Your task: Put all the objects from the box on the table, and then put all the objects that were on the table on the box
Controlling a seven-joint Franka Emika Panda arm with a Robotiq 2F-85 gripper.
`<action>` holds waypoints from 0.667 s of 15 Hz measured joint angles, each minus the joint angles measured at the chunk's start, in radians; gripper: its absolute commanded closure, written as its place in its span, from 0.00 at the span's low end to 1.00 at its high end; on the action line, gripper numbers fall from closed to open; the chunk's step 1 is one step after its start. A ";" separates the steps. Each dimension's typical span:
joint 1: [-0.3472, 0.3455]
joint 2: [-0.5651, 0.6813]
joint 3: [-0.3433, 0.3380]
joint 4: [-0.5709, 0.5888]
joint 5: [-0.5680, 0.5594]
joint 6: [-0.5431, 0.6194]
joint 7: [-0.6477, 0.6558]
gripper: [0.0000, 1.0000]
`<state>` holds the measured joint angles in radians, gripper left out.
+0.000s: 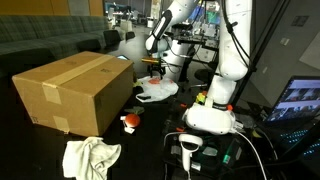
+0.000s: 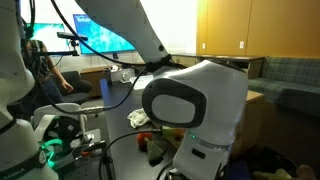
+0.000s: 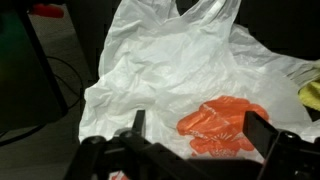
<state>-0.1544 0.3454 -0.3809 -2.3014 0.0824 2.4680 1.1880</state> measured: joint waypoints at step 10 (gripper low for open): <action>-0.080 0.235 0.073 0.114 0.121 -0.006 -0.020 0.00</action>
<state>-0.2347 0.5809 -0.3077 -2.1877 0.2031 2.4621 1.1685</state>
